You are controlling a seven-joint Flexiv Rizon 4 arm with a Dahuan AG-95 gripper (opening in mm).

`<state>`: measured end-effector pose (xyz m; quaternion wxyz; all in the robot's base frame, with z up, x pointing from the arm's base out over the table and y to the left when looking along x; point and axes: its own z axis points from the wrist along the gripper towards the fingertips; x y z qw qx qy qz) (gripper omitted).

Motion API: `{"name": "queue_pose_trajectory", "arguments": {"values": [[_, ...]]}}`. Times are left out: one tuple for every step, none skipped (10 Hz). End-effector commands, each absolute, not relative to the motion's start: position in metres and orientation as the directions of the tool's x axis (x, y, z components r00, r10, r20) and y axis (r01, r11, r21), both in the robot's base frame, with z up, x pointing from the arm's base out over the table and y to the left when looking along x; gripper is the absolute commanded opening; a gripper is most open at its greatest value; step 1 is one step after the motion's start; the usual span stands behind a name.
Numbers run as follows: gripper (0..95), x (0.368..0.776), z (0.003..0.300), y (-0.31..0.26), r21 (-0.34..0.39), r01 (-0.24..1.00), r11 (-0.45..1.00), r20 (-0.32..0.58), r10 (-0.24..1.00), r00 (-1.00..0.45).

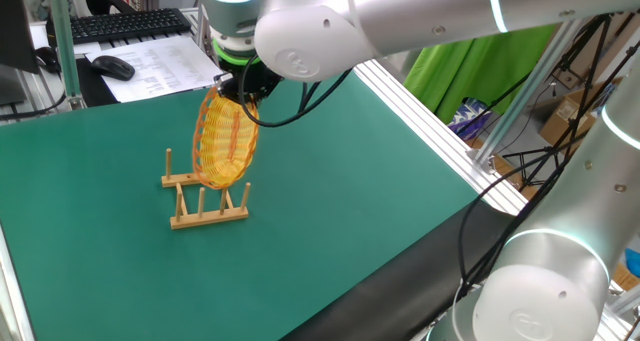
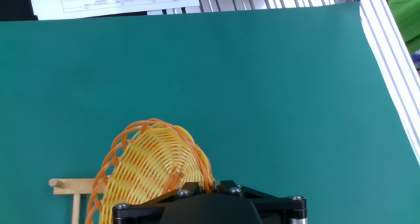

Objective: Put the dish on the dish rack

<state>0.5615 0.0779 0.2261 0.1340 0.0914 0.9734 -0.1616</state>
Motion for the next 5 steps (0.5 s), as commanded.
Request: {"name": "queue_pose_trajectory", "arguments": {"values": [[0.0,0.5586,0.2231,0.0805,-0.289,0.231,0.929,-0.293,0.144,-0.945],[0.0,0.5553,0.219,0.083,-0.288,0.235,0.928,-0.295,0.148,-0.944],[0.0,0.5544,0.2178,0.0837,-0.287,0.237,0.928,-0.295,0.149,-0.944],[0.0,0.553,0.2144,0.0851,-0.29,0.232,0.929,-0.294,0.144,-0.945],[0.0,0.5531,0.2137,0.0854,-0.292,0.231,0.928,-0.297,0.141,-0.945]]}}
